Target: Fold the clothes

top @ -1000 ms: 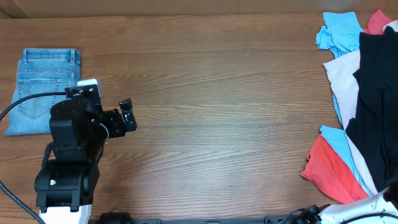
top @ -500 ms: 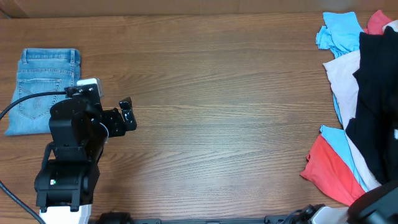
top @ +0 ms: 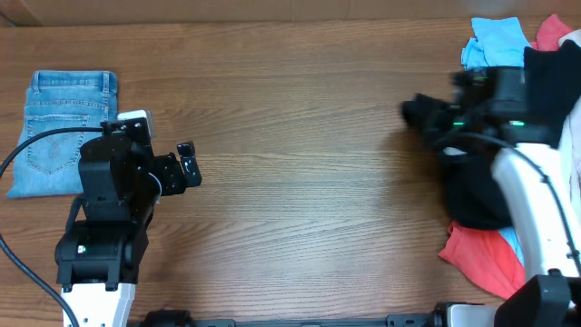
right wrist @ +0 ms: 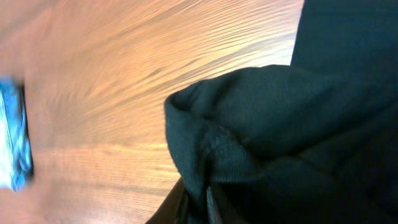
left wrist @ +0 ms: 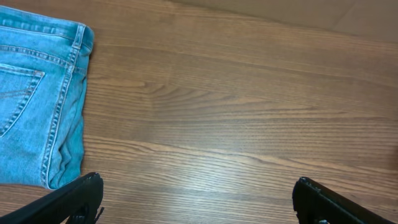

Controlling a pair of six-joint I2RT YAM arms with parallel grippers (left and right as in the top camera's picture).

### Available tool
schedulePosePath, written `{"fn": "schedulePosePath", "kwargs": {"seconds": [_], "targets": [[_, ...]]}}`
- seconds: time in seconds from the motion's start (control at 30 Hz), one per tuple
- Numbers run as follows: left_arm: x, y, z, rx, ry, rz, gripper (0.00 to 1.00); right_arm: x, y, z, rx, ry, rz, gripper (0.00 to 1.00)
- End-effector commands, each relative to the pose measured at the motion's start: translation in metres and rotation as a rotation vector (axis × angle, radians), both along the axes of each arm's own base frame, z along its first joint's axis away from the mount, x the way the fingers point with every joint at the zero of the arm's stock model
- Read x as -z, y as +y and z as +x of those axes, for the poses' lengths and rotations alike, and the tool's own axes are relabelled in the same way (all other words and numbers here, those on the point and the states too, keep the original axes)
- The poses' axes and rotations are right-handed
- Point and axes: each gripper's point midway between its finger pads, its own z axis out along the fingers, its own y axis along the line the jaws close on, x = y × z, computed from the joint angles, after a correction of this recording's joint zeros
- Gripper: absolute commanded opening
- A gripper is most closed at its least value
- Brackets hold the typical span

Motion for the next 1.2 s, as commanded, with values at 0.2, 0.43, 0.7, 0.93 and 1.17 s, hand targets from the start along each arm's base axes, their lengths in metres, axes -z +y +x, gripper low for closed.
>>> {"fn": "schedulePosePath", "kwargs": {"seconds": [0.2,0.43,0.7,0.93,1.17], "targets": [[-0.010,0.003,0.005,-0.017,-0.024,-0.003,1.00,0.019,0.126,-0.015,-0.315,-0.028,-0.041,0.13],[-0.015,0.003,0.009,-0.016,-0.051,-0.003,1.00,0.041,0.166,-0.034,-0.426,0.010,-0.055,0.28],[-0.018,-0.006,0.016,0.027,-0.072,-0.034,1.00,0.014,0.129,-0.019,-0.317,-0.054,-0.107,0.38],[-0.001,-0.045,0.047,0.182,-0.044,-0.122,1.00,-0.007,0.042,-0.012,-0.098,-0.030,-0.153,0.41],[0.040,-0.120,0.081,0.404,0.106,-0.121,1.00,-0.001,-0.042,-0.028,0.117,0.097,-0.163,0.49]]}}
